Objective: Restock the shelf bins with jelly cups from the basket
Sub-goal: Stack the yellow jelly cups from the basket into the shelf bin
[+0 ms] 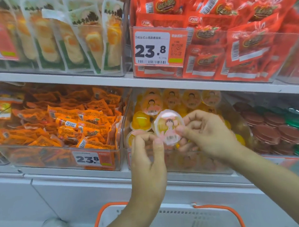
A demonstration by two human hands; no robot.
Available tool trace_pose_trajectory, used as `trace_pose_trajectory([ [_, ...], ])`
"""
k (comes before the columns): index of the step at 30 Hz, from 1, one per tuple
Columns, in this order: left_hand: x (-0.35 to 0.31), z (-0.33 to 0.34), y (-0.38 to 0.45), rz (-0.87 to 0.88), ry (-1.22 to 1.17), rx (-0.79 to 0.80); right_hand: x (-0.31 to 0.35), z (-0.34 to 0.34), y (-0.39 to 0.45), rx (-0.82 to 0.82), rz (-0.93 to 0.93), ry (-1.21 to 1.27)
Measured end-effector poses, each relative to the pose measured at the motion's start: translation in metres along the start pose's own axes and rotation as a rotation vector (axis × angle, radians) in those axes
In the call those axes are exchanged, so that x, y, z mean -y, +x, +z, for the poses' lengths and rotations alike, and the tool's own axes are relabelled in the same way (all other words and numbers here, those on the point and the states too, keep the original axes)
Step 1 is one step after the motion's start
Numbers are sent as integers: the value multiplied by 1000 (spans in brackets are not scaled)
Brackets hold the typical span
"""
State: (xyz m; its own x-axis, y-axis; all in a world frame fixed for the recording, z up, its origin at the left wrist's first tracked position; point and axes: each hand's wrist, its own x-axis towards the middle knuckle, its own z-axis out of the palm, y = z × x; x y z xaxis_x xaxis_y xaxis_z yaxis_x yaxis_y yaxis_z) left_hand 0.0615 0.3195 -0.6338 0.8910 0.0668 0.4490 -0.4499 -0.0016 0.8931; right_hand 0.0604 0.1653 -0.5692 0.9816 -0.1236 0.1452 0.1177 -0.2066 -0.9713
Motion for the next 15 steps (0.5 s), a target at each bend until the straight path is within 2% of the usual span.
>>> trace_pose_trajectory([
  [4,11,2,3,250,441,116,-8,-22,35,-232,-82,-182],
  [7,21,2,2,297,728,185,-18,-33,59,-313,-53,-314],
  [12,28,4,-6,276,912,261,-22,-32,74,-333,52,-532],
  [15,30,8,-9,277,948,257,-21,-26,80,-333,44,-619],
])
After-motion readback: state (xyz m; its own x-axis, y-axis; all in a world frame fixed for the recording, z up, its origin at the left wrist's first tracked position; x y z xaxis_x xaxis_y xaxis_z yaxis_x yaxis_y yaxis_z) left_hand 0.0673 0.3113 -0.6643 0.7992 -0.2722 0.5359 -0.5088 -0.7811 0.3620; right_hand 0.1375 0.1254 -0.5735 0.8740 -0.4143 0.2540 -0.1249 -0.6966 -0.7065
